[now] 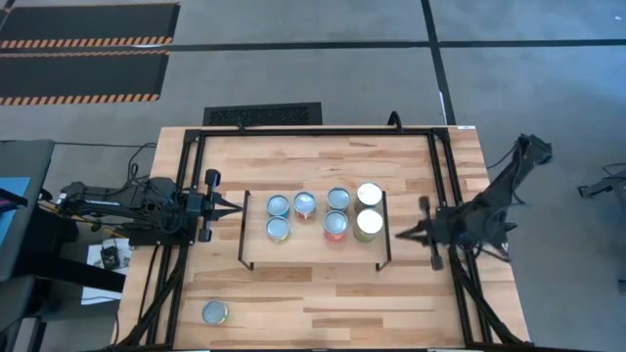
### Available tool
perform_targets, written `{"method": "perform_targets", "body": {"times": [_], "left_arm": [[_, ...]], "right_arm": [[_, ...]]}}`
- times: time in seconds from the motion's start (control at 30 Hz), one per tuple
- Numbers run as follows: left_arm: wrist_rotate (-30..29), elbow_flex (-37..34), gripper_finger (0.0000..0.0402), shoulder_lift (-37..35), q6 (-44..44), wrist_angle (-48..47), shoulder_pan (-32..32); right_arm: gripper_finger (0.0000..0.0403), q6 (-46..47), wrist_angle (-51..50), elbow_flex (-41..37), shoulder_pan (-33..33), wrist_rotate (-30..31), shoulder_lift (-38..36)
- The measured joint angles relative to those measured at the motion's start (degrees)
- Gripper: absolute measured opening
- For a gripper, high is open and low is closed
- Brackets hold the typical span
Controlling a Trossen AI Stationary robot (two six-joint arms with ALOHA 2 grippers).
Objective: Pick and place cans onto a shelf
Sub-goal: Put the canned sliced oranges on the shelf
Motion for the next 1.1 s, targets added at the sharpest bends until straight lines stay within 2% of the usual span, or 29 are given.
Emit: {"method": "perform_targets", "body": {"times": [0.17,0.47,0.7,1.0,1.1], "left_arm": [[0.0,0.0,0.0004,0.0,0.0,0.0,0.0],[0.0,0.0,0.0004,0.0,0.0,0.1,0.0],[0.0,0.0,0.0004,1.0,0.2,0.8,0.0],[0.0,0.0,0.0004,3.4,0.9,1.7,0.0],[0.2,0.0,0.0004,3.5,0.4,1.7,0.0]], "right_arm": [[0.0001,-0.1,-6.6,-4.0,0.0,6.9,-11.9],[0.0001,0.0,-8.3,-14.2,-2.6,6.1,-32.6],[0.0001,-2.5,-5.5,-15.0,-9.2,1.7,-32.4],[0.0001,-4.4,-4.6,-15.5,-23.3,-11.3,-32.4],[0.0001,-4.4,-4.8,-15.5,-27.2,-14.0,-32.4]]}}
